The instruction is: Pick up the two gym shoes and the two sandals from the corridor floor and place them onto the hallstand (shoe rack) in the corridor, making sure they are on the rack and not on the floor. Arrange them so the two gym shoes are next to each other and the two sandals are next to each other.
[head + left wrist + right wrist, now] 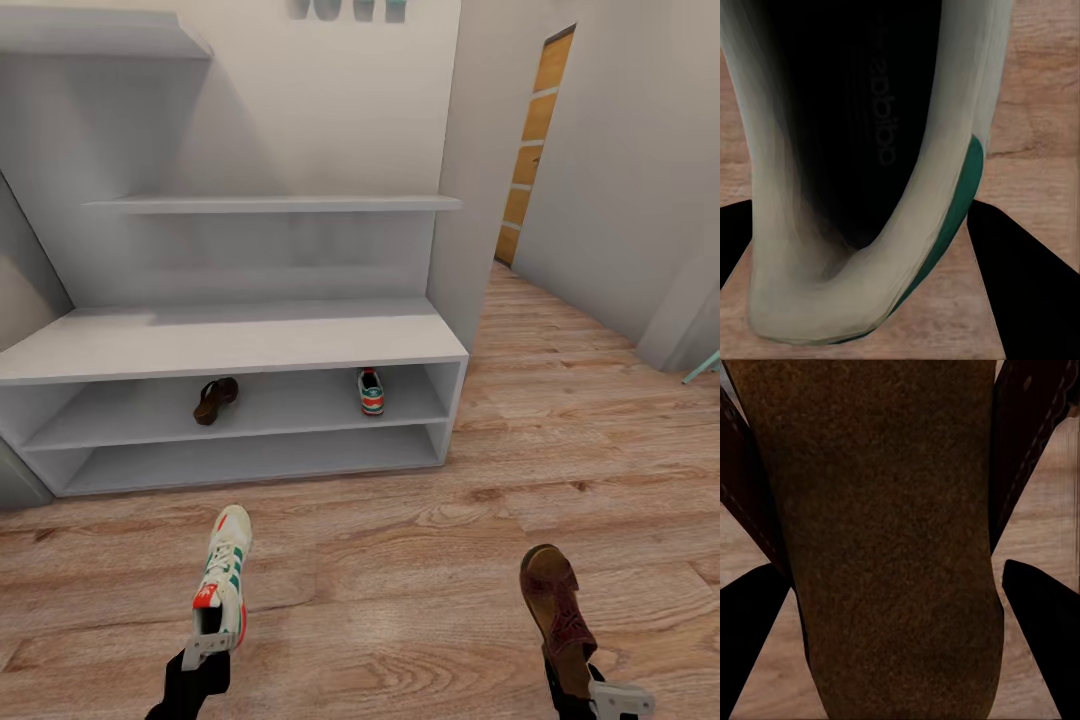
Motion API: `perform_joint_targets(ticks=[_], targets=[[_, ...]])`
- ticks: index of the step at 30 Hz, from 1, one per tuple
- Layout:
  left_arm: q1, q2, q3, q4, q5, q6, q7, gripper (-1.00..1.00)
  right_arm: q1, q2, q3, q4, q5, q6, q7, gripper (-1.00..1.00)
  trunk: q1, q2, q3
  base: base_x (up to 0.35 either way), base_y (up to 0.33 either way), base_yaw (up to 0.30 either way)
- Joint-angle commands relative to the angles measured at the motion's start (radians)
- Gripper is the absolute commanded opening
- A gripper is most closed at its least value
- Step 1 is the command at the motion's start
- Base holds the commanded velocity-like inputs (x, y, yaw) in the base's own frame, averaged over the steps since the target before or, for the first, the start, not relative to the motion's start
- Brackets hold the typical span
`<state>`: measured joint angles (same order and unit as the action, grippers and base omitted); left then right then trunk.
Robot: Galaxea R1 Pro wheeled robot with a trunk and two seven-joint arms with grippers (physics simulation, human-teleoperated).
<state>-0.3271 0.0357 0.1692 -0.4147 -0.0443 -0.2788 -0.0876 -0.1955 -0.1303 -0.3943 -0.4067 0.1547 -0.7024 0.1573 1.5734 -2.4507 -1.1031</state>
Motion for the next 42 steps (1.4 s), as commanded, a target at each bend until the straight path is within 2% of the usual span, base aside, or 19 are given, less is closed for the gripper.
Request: perform_joint_targets(ticks=[1,4,6,8,11,13,15,17,19,21,25,30,42], targets=[[-0.018,0.001,0.008,-0.012,-0.005,0.037,-0.012,-1.0,-0.001,-0.009,-0.009,0.0,0.009,-0.003,0.004,-1.0,0.0,0.0,-0.001,0.0,0.0,0.0],[-0.072,0.0,0.006,-0.038,-0.006,0.12,-0.017,-1.0,-0.001,-0.029,-0.011,-0.001,0.008,0.006,0.002,-1.0,0.0,0.0,-0.001,0.0,0.0,0.0],[-0.096,-0.002,0.004,-0.047,-0.007,0.152,-0.018,-1.0,-0.001,-0.039,-0.012,-0.002,0.007,0.02,0.001,-1.0,0.0,0.0,-0.001,0.0,0.0,0.0],[-0.136,-0.004,0.002,-0.061,-0.009,0.205,-0.019,-1.0,-0.001,-0.055,-0.013,-0.01,0.006,0.058,0.0,-1.0,0.0,0.0,-0.001,0.0,0.0,0.0],[-0.201,-0.007,0.0,-0.073,-0.01,0.306,-0.021,-1.0,-0.001,-0.084,-0.018,-0.05,0.005,0.162,-0.001,-1.0,0.0,0.0,-0.001,0.0,0.0,0.0],[-0.224,-0.009,-0.001,-0.075,-0.011,0.345,-0.023,-1.0,-0.001,-0.094,-0.031,-0.073,0.004,0.209,-0.001,-1.0,0.0,0.0,-0.001,0.0,0.0,0.0],[-0.269,-0.017,-0.003,-0.078,-0.012,0.408,-0.025,-1.0,-0.001,-0.11,-0.098,-0.121,0.0,0.299,0.002,-1.0,0.0,0.0,-0.001,0.0,0.0,0.0],[-0.311,-0.032,-0.016,-0.079,-0.016,0.462,-0.025,-1.0,-0.001,-0.118,-0.194,-0.169,-0.002,0.364,0.005,-1.0,0.0,0.0,-0.001,0.0,0.0,0.0],[-0.357,-0.045,-0.061,-0.079,-0.021,0.539,-0.024,-1.0,-0.001,-0.123,-0.285,-0.213,-0.002,0.417,0.009,-1.0,0.0,0.0,-0.001,0.0,0.0,0.0],[-0.406,-0.05,-0.093,-0.079,-0.019,0.614,-0.022,-1.0,-0.001,-0.138,-0.329,-0.241,-0.002,0.466,0.009,-1.0,0.0,0.0,-0.001,0.0,0.0,0.0],[-0.486,-0.054,-0.106,-0.078,-0.016,0.719,-0.021,-1.0,-0.001,-0.166,-0.387,-0.27,-0.005,0.565,0.01,-1.0,0.0,0.0,-0.001,0.0,0.0,0.0],[-0.504,-0.051,-0.107,-0.079,-0.016,0.756,-0.017,-1.0,-0.001,-0.158,-0.396,-0.31,-0.006,0.592,0.011,-1.0,0.0,0.0,-0.001,0.0,0.0,0.0],[-0.499,-0.051,-0.108,-0.079,-0.019,0.761,-0.01,-1.0,-0.001,-0.134,-0.394,-0.341,-0.006,0.598,0.011,-1.0,0.0,0.0,-0.001,0.057,-0.037,0.0]])
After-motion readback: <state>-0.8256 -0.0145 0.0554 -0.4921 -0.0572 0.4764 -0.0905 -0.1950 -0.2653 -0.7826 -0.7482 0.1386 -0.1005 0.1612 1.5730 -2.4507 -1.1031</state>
